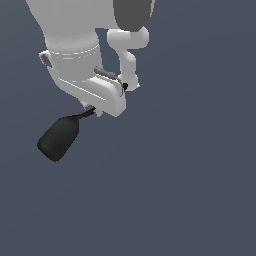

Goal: Pick up the object and move it to a goal position.

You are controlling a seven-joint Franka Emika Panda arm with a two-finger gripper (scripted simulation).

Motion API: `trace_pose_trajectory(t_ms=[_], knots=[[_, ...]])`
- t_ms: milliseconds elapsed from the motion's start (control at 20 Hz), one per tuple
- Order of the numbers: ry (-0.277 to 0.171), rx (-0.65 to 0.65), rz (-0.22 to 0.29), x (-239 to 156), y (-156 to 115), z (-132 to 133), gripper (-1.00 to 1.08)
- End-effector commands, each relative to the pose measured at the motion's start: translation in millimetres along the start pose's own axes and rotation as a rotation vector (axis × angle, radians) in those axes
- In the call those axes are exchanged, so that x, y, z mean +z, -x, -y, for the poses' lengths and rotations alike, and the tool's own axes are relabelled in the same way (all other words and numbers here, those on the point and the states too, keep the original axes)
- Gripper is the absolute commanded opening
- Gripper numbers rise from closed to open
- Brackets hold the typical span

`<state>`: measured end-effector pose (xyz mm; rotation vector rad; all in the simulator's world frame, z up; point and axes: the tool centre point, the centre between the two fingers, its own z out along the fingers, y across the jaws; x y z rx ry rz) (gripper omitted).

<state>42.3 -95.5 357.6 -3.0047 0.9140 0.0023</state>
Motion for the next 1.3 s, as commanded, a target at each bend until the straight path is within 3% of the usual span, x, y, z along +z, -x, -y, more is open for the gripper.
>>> trace_pose_trajectory(t_ms=[0,550,1250], knots=[[0.000,0.000,-0.001,-25.7,-6.4,-11.7,-1.00],[0.001,-0.002,-0.002,-94.8,-26.9,-42.4,-1.00],[0.001,-0.002,-0.002,-115.3,-34.6,-50.7,-1.00]])
